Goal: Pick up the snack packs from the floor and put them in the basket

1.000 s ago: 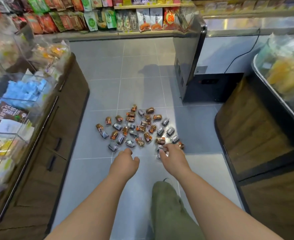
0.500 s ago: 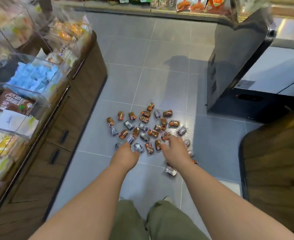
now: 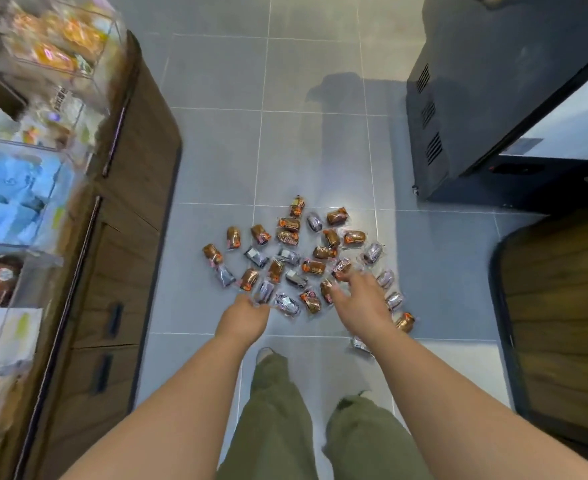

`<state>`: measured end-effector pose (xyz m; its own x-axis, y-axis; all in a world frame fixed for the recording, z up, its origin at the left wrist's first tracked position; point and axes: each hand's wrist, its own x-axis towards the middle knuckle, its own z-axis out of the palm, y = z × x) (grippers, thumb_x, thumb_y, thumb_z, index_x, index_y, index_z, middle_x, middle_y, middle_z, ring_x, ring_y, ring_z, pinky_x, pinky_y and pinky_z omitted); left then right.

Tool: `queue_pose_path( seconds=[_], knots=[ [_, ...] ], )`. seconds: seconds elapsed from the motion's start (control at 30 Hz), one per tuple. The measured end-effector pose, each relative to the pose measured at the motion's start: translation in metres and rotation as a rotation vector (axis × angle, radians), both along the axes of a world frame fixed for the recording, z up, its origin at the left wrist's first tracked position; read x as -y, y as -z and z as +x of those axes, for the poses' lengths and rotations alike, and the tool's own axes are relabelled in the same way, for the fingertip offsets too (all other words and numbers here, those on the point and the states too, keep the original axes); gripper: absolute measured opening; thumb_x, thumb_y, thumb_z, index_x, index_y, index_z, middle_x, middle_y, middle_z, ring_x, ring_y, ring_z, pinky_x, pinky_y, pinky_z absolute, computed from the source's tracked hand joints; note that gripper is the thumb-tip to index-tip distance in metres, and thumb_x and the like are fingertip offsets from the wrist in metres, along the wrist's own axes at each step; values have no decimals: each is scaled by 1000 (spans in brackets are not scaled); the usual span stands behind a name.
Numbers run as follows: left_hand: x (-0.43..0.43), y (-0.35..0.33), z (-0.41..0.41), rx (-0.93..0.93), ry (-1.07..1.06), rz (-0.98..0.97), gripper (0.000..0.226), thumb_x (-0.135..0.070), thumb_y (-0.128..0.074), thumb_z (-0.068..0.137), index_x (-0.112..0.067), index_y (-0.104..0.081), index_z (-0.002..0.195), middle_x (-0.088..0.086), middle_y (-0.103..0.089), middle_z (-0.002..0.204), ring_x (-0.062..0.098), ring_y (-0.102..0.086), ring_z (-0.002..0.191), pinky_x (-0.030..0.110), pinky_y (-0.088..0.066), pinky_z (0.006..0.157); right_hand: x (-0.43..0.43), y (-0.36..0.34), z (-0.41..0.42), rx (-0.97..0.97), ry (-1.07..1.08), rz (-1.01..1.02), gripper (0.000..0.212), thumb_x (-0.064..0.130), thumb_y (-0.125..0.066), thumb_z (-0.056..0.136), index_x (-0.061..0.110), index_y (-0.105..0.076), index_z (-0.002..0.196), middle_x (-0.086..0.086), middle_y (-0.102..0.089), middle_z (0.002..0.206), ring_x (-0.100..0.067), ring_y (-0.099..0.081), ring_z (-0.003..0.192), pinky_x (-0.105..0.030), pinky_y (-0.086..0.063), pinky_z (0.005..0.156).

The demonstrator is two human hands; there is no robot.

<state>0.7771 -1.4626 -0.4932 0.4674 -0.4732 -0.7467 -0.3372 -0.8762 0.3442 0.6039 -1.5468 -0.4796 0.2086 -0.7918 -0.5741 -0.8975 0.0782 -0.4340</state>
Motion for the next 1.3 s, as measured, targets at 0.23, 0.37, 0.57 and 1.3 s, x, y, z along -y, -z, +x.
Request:
queue_pose_path(
  seconds=[0.23,0.37,0.57,1.3],
  knots=[
    [44,67,27,-64,-69,24,34,-24,-47,95,-2,-47,121,18,-56,123,31,-52,111,28,-34,78,28,59,20,-34,86,74,49,42,-46,96,17,-41,139,-10,-33,142,-29,-35,132,-41,-31,108],
    [62,128,30,-71,-91,52,34,-25,-47,95,-3,-48,121,19,-54,126,31,-51,115,30,-38,85,47,117,26,-59,51,153,52,41,-47,96,19,-36,142,-9,-31,144,-29,-30,133,-42,-29,110],
    [84,254,25,-123,-145,170,42,-26,-47,94,0,-49,127,21,-54,129,34,-49,119,33,-38,94,74,229,28,-178,-84,191,52,46,-44,95,23,-33,141,-6,-28,148,-28,-28,134,-41,-26,109],
    [126,645,-27,-163,-205,249,65,-30,-52,91,-31,-17,146,25,-36,138,34,-50,106,33,-41,89,95,641,29,-217,-259,300,74,47,-57,88,30,-18,148,-10,-23,146,-36,-25,133,-45,-32,107]
  ],
)
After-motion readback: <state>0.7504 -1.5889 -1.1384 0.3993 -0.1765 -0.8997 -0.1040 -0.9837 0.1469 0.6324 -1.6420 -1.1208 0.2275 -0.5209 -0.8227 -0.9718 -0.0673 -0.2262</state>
